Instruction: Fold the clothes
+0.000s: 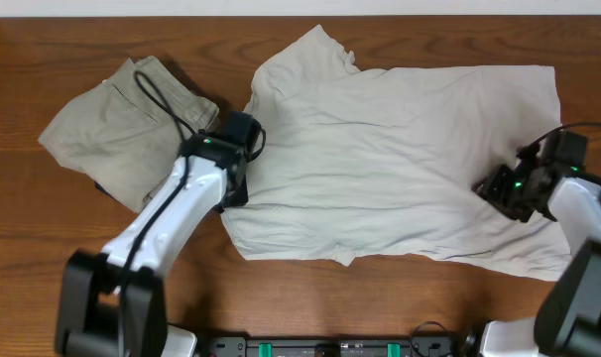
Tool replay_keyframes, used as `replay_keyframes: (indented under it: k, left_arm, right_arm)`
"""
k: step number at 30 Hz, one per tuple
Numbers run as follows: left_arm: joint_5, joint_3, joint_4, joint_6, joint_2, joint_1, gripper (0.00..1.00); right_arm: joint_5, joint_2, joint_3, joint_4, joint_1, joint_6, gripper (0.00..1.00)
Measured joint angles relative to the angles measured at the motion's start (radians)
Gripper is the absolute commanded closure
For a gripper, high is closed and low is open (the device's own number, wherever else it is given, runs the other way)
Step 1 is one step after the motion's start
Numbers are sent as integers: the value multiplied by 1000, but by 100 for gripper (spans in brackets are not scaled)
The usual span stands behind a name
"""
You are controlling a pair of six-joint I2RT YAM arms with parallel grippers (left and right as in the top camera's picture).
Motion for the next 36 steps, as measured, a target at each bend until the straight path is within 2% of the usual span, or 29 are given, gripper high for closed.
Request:
replay_keyframes:
  k: [3, 8, 16, 24, 26, 30, 34, 36]
  left_arm:
    - [72, 3, -29, 14, -59, 0, 36]
    - [177, 3, -83, 22, -87, 0, 34]
    - [425, -113, -69, 21, -87, 0, 34]
    - [589, -306, 85, -23, -87, 0, 34]
    - [604, -332, 124, -27, -87, 0, 40]
    - [622, -340, 164, -39, -87, 0, 62]
    - [627, -340, 164, -36, -87, 0, 90]
    - [628, -340, 163, -33, -87, 0, 94]
  right_arm:
    - [-16, -110, 18, -48, -6, -12, 53]
    - [45, -264, 37, -164, -43, 27, 48]
    - [89, -284, 37, -230, -71, 39, 47]
    - [97, -284, 37, -224, -71, 39, 47]
    - [98, -284, 37, -223, -71, 39, 47]
    - [98, -284, 37, -222, -71, 39, 47]
    - [98, -284, 37, -224, -71, 39, 47]
    - [98, -284, 37, -224, -71, 39, 47]
